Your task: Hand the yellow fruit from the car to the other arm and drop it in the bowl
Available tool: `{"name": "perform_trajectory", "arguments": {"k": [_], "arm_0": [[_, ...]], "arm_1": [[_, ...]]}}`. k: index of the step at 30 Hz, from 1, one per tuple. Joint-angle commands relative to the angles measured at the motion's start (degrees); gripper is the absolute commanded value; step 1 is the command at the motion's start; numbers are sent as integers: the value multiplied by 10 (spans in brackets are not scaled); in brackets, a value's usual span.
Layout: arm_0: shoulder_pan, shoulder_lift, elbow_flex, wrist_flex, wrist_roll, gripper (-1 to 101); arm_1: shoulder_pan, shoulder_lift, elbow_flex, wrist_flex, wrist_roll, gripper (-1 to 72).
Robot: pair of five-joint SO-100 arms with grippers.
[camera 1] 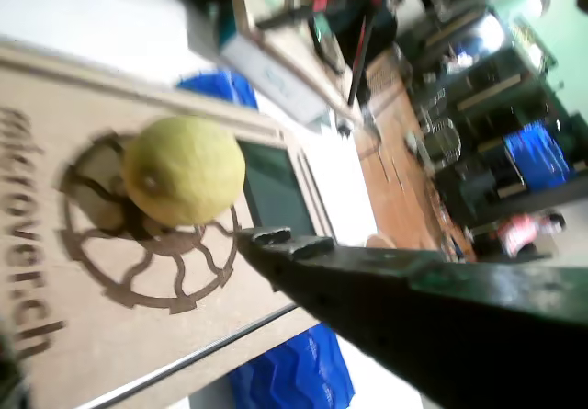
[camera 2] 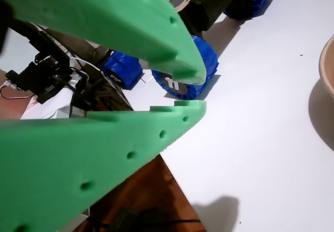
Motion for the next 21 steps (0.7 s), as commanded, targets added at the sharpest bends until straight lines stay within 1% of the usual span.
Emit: {"name": "perform_trajectory", "arguments": {"k": [1, 9, 12, 18, 21], "arm_0": [[14, -20, -39, -31, -2, 409], [16, -135, -156, -4, 1, 395], [16, -149, -178, 11, 1, 394], [16, -186, -183, -13, 5, 412], [18, -206, -199, -11, 5, 417]], "arm_1": [[1, 4, -26, 1, -8, 1], [3, 4, -27, 1, -9, 1], [2, 4, -27, 1, -9, 1], [2, 4, -27, 1, -9, 1], [2, 4, -27, 1, -9, 1]]}}
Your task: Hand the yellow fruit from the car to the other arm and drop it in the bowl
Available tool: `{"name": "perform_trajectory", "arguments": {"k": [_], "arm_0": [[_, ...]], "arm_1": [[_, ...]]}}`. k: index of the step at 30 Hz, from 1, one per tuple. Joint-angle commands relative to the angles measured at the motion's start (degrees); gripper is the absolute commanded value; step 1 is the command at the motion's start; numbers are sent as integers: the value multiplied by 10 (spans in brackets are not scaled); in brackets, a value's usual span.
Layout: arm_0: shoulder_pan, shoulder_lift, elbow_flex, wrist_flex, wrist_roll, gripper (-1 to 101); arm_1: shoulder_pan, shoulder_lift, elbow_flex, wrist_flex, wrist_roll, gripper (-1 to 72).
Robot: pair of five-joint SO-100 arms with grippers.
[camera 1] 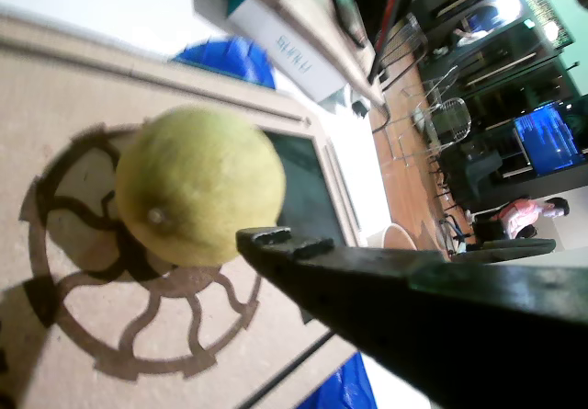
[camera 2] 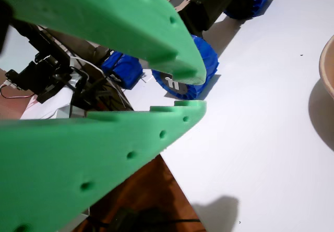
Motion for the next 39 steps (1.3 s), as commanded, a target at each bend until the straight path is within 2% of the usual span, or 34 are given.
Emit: {"name": "perform_trajectory", "arguments": {"k": [1, 9, 12, 25, 28, 31, 39], "arm_0": [[6, -9, -46, -4, 5, 415], [51, -60, -55, -25, 6, 414], [52, -75, -55, -30, 6, 441], [53, -91, -55, -24, 6, 435], [53, -94, -55, -23, 6, 402], [53, -95, -55, -23, 6, 289], [53, -96, -54, -18, 6, 289]], "arm_1": [[2, 4, -27, 1, -7, 1], [-1, 4, -25, 0, -6, 1], [-4, 4, -24, 0, -6, 1], [-1, 4, -2, -32, -6, 1], [-2, 4, -1, -33, -6, 1], [-2, 4, 0, -33, -6, 1], [-2, 4, 2, -35, -6, 1]]}}
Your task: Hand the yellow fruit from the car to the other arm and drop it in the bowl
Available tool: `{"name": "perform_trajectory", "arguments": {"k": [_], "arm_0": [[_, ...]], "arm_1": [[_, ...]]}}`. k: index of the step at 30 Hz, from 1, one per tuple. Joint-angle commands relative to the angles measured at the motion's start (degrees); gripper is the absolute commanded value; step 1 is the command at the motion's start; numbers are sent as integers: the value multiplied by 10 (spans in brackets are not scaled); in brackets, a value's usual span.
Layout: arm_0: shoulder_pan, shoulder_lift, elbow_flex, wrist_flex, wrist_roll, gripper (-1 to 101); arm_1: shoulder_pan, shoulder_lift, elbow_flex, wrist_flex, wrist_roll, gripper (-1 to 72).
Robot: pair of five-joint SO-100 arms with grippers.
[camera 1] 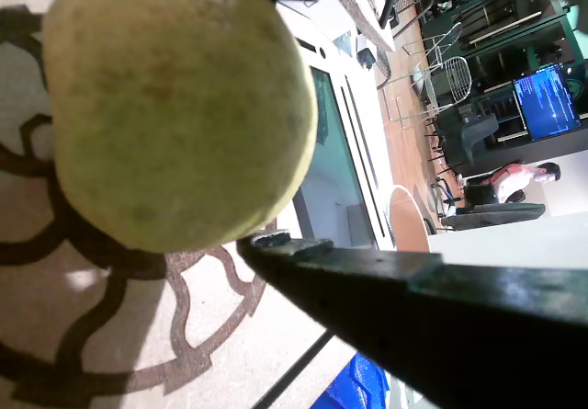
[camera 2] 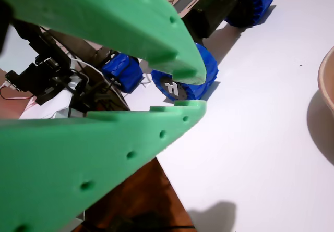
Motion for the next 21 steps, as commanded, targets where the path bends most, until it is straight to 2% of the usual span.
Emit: {"name": "perform_trajectory", "arguments": {"k": [1, 14, 21], "arm_0": [[4, 5, -24, 3, 6, 294], [-6, 4, -24, 11, 6, 314], [-39, 9, -19, 25, 6, 375]], "arm_1": [[-2, 4, -1, -14, -6, 1], [-2, 4, -1, -15, -7, 1], [-2, 4, -1, -15, -7, 1]]}}
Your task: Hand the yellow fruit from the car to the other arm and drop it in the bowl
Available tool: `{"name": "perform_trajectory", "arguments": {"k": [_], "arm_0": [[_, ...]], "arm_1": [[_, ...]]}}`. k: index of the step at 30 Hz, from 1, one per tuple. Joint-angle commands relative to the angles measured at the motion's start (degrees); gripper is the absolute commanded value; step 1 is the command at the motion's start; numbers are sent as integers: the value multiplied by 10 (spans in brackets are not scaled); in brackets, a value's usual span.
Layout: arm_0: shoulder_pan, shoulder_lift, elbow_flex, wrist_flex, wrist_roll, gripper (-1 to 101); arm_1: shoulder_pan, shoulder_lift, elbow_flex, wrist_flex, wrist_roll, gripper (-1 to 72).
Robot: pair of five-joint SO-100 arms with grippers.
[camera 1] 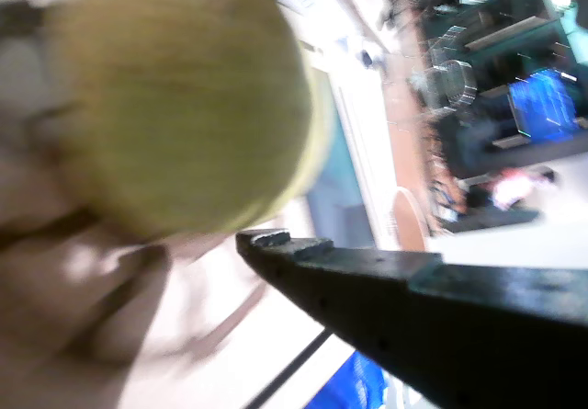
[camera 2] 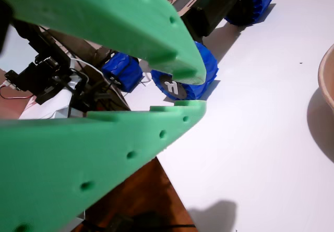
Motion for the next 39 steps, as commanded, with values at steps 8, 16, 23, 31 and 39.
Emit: {"name": "perform_trajectory", "arguments": {"k": [8, 16, 23, 31, 39], "arm_0": [[-40, 9, -18, 12, 7, 371], [-40, 9, -18, 11, 7, 370], [-26, 3, -18, -2, 7, 341], [-12, 1, -21, -3, 7, 336], [-12, 0, -22, -4, 7, 336]], "arm_1": [[-2, 4, -4, -15, -7, 1], [-2, 4, -4, -15, -7, 1], [-1, 4, -4, -15, -8, 1], [-1, 4, -4, -15, -9, 1], [0, 4, -4, -15, -10, 1]]}}
